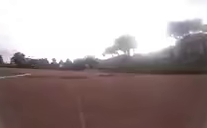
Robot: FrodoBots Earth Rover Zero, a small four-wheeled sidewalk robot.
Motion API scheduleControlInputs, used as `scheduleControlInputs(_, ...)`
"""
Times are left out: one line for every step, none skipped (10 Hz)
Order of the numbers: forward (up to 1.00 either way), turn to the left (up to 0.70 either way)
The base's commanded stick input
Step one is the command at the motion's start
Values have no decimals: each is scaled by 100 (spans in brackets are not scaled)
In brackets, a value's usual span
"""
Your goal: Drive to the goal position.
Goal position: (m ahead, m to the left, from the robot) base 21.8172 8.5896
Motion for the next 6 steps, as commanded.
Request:
scheduleControlInputs(70,0)
scheduleControlInputs(70,0)
scheduleControlInputs(70,0)
scheduleControlInputs(70,0)
scheduleControlInputs(70,0)
scheduleControlInputs(70,0)
